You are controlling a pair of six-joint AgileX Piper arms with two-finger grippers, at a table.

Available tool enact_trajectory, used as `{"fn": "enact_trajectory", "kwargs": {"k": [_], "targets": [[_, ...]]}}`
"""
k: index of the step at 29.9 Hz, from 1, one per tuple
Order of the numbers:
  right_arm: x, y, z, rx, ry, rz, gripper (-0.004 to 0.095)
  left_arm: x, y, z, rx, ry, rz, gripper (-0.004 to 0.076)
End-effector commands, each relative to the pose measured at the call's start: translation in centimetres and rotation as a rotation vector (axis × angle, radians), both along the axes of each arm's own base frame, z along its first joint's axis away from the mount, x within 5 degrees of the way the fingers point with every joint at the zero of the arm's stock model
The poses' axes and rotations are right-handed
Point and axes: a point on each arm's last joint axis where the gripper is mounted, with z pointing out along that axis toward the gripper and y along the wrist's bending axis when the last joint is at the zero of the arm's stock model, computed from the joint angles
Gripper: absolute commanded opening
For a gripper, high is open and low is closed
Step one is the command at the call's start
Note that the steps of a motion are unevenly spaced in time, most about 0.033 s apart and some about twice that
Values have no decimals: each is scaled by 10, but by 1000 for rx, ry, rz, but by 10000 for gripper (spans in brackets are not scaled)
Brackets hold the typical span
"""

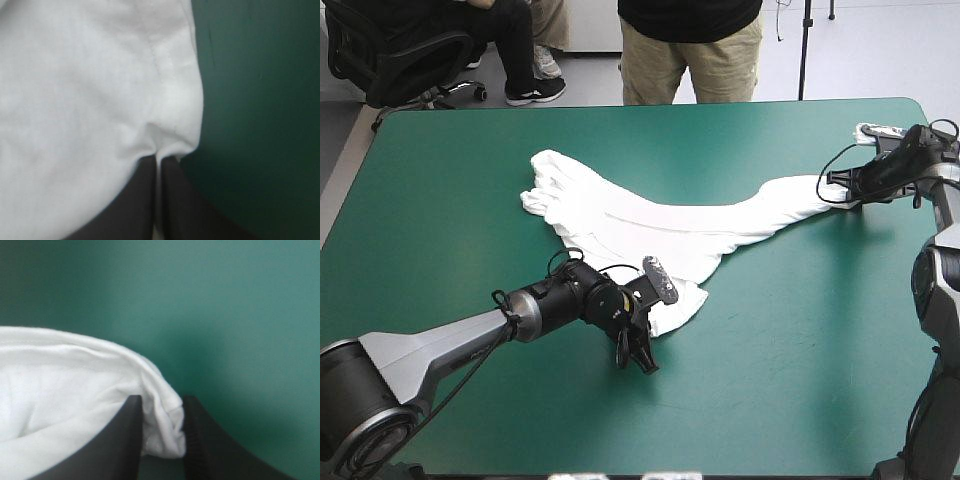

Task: Fold the cloth

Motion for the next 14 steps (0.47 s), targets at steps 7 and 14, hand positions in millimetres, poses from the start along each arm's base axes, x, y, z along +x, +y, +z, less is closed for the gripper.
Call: {"fn": "enact_trajectory", "kwargs": {"k": [7,14], "targets": [[-4,5,66,32,-138,28,-17,-7,12,6,67,20,70,-9],[-36,41,140,302,-258,214,-17,-10,55,65,194,-237,186,-9]]}}
